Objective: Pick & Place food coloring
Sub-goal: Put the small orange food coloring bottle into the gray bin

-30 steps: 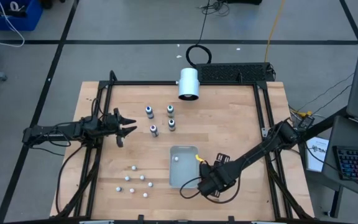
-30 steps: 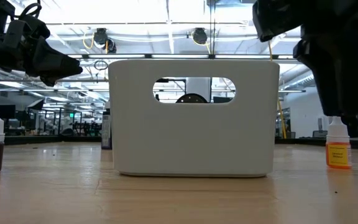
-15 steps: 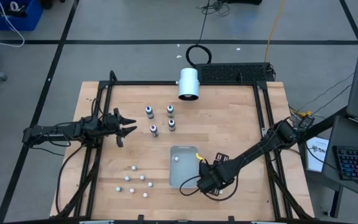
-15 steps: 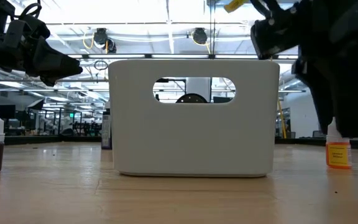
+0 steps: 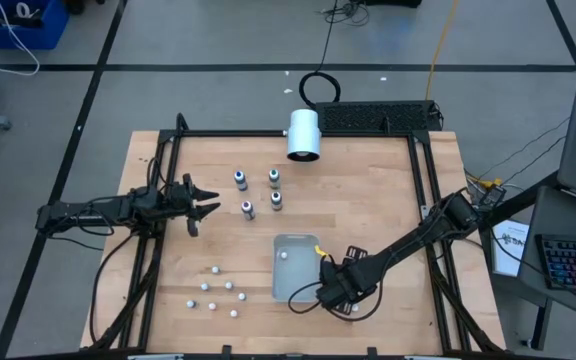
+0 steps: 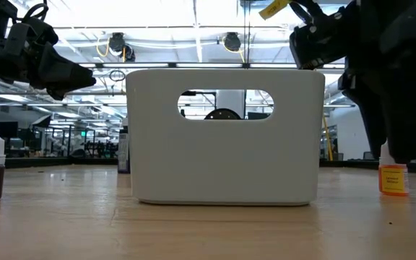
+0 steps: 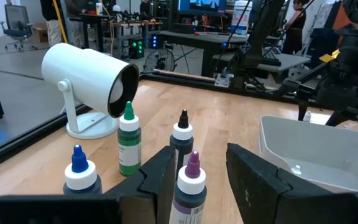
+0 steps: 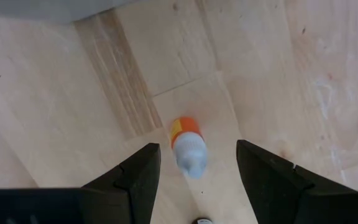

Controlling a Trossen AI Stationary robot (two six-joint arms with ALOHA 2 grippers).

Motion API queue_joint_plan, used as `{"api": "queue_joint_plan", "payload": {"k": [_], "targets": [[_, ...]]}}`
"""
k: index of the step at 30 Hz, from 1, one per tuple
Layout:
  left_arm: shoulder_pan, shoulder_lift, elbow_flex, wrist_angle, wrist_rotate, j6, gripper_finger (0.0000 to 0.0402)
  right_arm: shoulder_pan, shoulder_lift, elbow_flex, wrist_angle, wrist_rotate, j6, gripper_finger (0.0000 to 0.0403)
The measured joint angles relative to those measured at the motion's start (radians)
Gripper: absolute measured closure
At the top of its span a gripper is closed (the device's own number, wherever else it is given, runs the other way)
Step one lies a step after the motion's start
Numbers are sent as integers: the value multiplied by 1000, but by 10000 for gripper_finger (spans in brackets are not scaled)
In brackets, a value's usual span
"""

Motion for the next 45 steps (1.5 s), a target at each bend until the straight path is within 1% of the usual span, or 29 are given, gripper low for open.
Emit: {"api": "queue_joint_plan", "payload": {"k": [6, 16, 23, 27, 37, 45], "targets": [[0, 0, 0, 0, 0, 0, 254, 0, 0, 0, 0, 1, 0, 211], [0, 0, 0, 0, 0, 0, 254, 0, 0, 0, 0, 2, -5, 270], [0, 0, 0, 0, 0, 0, 254, 0, 0, 0, 0, 2, -4, 292], [0, 0, 0, 0, 0, 0, 254, 0, 0, 0, 5, 2, -8, 291], [0, 0, 0, 0, 0, 0, 254, 0, 0, -1, 19, -1, -27, 266], [0, 0, 0, 0, 0, 0, 254, -5, 0, -47, 45, -8, -22, 264]]}}
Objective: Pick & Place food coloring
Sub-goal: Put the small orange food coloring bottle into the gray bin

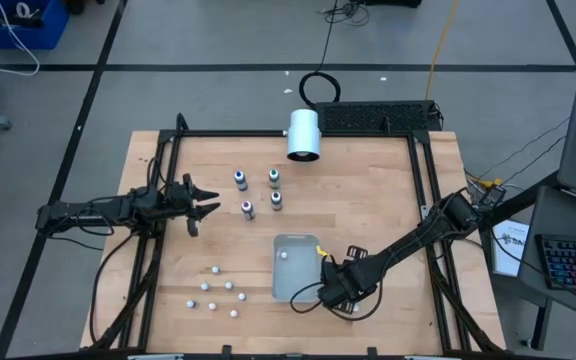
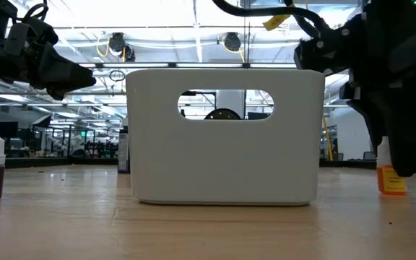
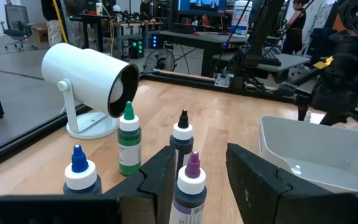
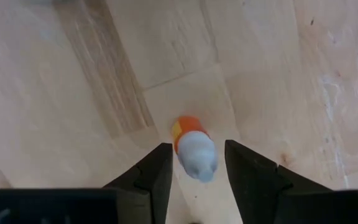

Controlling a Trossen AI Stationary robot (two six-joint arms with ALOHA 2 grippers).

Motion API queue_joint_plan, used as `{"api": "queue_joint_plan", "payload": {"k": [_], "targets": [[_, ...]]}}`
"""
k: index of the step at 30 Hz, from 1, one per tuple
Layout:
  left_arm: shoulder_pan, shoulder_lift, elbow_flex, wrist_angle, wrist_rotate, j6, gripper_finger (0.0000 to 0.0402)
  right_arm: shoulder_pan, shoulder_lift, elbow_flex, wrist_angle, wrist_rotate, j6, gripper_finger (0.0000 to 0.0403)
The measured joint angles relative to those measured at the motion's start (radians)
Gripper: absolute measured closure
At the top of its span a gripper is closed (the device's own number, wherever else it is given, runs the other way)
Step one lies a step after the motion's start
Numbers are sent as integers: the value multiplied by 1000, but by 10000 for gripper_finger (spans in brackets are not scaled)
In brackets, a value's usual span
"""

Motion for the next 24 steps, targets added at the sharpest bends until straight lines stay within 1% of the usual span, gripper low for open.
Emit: {"api": "queue_joint_plan", "payload": {"k": [3, 18, 21, 24], "targets": [[0, 0, 0, 0, 0, 0, 254, -7, 0, 0, 10, -24, 5, 264], [0, 0, 0, 0, 0, 0, 254, -7, -10, 0, 22, -22, 4, 264], [0, 0, 0, 0, 0, 0, 254, -7, -10, 0, 21, -22, 9, 277], [0, 0, 0, 0, 0, 0, 254, -8, -10, 0, 22, -22, 6, 310]]}}
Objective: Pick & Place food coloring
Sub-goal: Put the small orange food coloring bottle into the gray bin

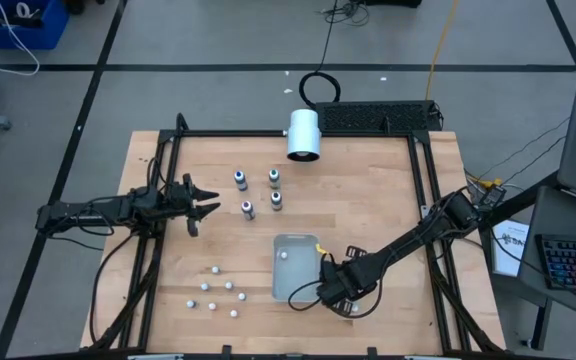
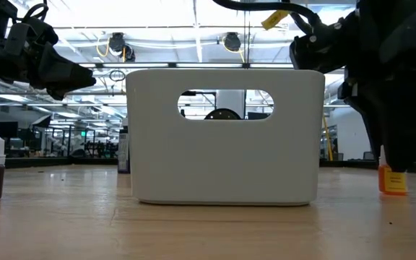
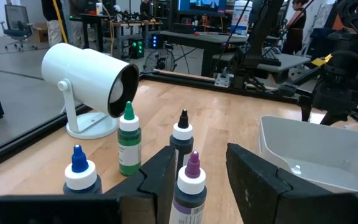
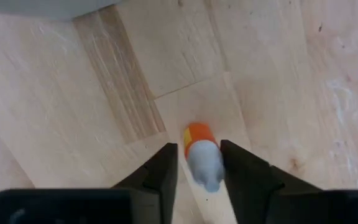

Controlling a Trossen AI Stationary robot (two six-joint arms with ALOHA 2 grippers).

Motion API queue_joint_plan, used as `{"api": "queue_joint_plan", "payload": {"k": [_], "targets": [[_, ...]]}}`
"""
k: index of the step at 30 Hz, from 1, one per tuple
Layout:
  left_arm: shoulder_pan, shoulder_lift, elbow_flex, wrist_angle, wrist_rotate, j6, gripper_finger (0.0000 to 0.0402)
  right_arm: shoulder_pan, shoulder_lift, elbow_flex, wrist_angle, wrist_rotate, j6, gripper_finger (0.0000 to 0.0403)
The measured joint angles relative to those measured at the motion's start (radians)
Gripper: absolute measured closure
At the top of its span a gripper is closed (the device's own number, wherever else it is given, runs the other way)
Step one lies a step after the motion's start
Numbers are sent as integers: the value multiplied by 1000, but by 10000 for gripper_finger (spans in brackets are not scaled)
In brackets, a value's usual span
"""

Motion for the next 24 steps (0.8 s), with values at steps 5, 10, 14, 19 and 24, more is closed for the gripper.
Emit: {"api": "queue_joint_plan", "payload": {"k": [5, 10, 14, 19, 24], "targets": [[0, 0, 0, 0, 0, 0, 254, 0, -13, 1, 1, 0, -18, 356], [0, 0, 0, 0, 0, 0, 254, -5, -88, 1, 3, 7, -25, 356], [0, 0, 0, 0, 0, 0, 254, -29, -198, 3, 2, 36, -36, 356], [0, 0, 0, 0, 0, 0, 254, -90, -309, 87, 20, 115, -116, 356], [0, 0, 0, 0, 0, 0, 254, -156, -295, 262, 58, 111, -310, 356]]}}
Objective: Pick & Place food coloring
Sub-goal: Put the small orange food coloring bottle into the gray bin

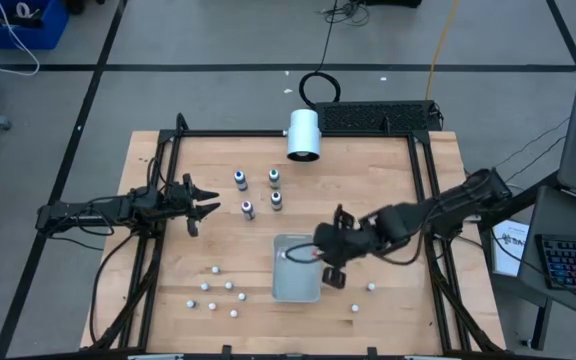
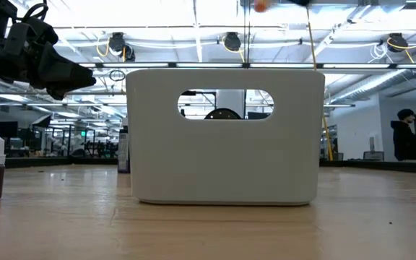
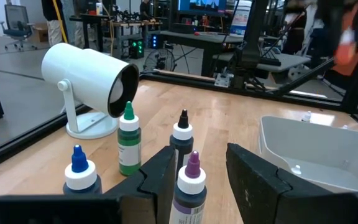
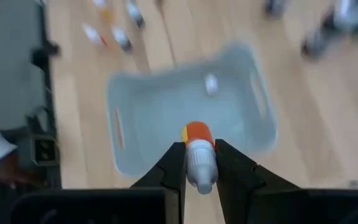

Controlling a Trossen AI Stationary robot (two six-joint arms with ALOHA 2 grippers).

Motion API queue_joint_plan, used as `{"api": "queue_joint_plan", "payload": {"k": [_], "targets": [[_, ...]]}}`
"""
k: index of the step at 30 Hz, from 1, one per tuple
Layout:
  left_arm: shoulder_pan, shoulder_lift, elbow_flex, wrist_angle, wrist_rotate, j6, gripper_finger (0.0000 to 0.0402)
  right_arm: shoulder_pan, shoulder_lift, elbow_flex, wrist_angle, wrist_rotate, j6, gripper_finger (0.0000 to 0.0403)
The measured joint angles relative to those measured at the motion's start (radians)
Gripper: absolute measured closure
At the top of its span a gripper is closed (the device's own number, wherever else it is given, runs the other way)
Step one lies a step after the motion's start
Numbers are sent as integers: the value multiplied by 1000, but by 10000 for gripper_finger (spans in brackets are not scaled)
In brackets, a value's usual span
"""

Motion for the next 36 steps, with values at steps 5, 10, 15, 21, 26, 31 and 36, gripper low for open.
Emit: {"api": "queue_joint_plan", "payload": {"k": [5, 10, 15, 21, 26, 31, 36], "targets": [[0, 0, 0, 0, 0, 0, 254, -57, 139, 258, -148, -6, -147, 356], [0, 0, 0, 0, 0, 0, 254, -93, 329, 520, -364, -31, -246, 356], [0, 0, 0, 0, 0, 0, 254, -116, 454, 550, -412, -111, -324, 356], [0, 0, 0, 0, 0, 0, 254, -134, 539, 478, -349, -192, -426, 356], [0, 0, 0, 1, 0, 0, 254, -179, 540, 384, -271, -195, -444, 356], [0, 0, 0, 0, 0, 0, 254, -206, 531, 302, -210, -220, -452, 356], [0, 0, 0, 0, 0, 0, 254, -207, 532, 245, -167, -223, -467, 356]]}}
